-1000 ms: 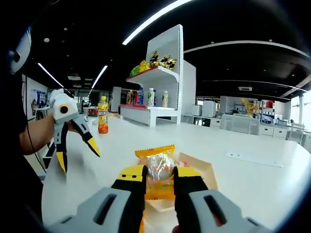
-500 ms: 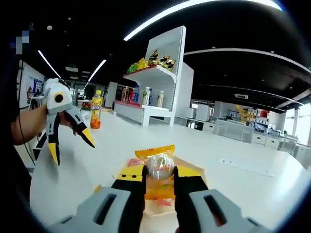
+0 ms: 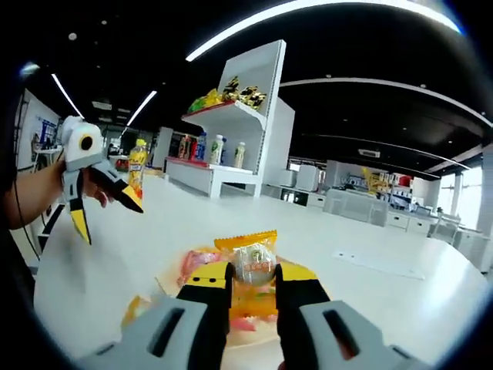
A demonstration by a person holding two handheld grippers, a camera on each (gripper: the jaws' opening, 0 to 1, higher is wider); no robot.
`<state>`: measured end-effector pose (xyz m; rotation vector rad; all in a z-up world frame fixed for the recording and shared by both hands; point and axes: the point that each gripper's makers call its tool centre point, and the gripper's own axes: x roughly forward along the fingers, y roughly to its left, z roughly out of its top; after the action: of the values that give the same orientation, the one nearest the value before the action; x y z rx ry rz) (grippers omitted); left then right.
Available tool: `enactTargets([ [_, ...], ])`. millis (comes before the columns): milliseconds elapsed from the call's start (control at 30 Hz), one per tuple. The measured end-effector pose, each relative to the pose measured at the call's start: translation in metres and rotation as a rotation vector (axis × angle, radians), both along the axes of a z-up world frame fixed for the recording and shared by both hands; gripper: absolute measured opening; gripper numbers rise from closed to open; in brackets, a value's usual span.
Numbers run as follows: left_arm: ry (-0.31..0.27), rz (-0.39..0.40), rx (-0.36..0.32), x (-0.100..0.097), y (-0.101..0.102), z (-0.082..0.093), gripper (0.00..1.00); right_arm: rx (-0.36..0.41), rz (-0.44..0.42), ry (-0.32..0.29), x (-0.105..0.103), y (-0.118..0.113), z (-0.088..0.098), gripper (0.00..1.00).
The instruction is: Pick up the marshmallows scattered on the table and place them into the bowl on the table
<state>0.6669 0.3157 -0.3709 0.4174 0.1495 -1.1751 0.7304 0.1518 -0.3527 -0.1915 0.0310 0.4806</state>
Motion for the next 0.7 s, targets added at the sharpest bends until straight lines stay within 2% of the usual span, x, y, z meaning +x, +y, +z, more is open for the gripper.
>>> enactTargets([
  [233, 0.003, 0.055, -0.022, 0.009, 0.004, 0.001, 0.58, 0.039, -0.028, -0.002, 0.007, -0.003, 0.002, 0.22],
  [433, 0.013, 0.066, -0.015, 0.008, 0.007, -0.004, 0.59, 0.061, -0.046, 0.001, 0.012, -0.002, 0.000, 0.22],
  [700, 0.027, 0.081, -0.026, 0.009, 0.011, -0.004, 0.59, 0.053, -0.054, -0.013, 0.016, -0.001, 0.001, 0.22],
])
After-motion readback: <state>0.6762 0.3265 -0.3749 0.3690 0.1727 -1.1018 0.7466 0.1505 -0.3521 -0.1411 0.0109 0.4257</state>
